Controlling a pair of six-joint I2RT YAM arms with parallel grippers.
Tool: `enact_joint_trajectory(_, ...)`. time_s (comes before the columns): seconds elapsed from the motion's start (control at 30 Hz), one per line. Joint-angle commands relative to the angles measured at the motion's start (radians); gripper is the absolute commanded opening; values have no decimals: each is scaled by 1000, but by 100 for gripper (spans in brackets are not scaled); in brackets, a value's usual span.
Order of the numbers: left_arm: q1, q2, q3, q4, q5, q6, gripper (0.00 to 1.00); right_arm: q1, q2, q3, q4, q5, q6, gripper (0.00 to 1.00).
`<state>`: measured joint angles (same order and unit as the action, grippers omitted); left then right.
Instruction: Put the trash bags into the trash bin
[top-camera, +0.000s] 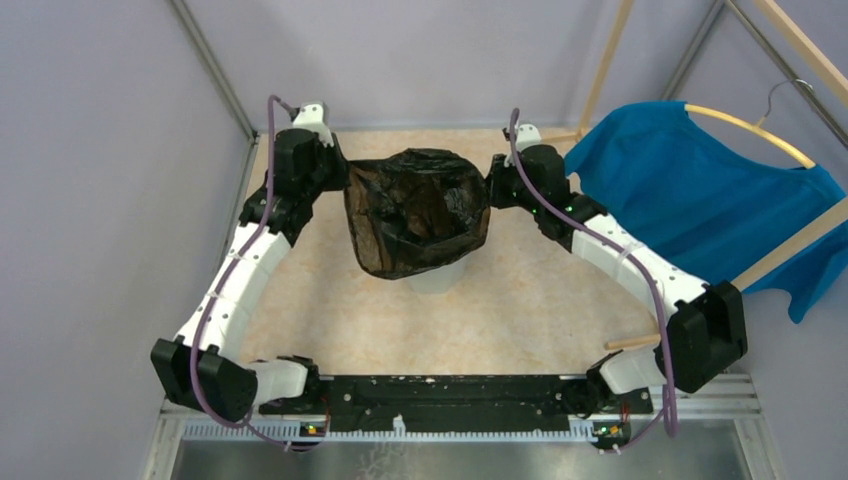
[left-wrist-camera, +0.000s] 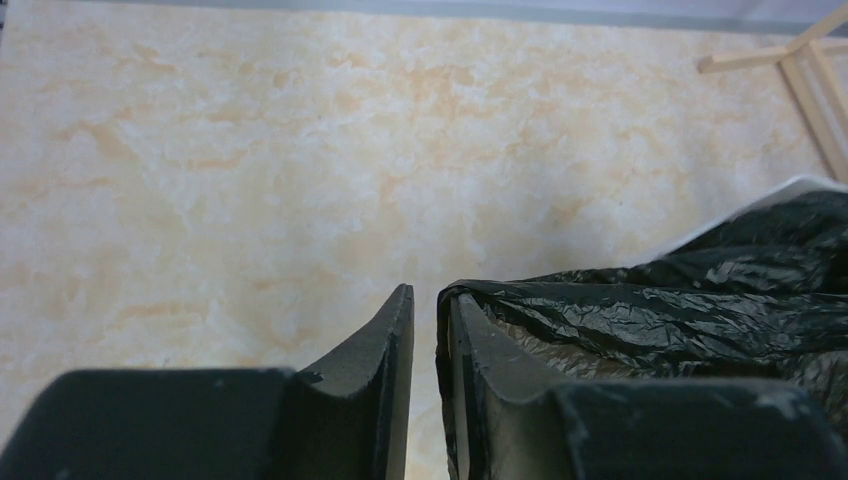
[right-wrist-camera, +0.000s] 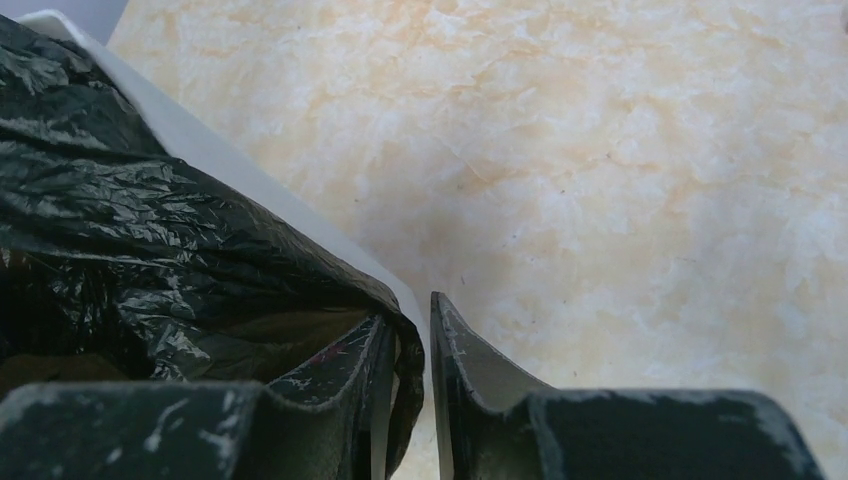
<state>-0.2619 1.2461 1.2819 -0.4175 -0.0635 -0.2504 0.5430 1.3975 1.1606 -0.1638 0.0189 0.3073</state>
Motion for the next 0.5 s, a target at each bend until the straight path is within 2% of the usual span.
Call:
enact_joint_trajectory(0.0,14,69,52,55,24,-18,17,-16,14,-39,47,-15,27,19)
enact_joint_trajectory(0.1,24,94,32,74,32,-22,10,-15,6,-38,37,-15,30,19)
enact_joint_trajectory(0.3,56,113,-48,122,143,-42,6,-17,5,64,11,-8,3,24)
enact_joint_trajectory(0.47,58,119,-101,125,160,-44,2,-23,47,115,30,-15,15,24)
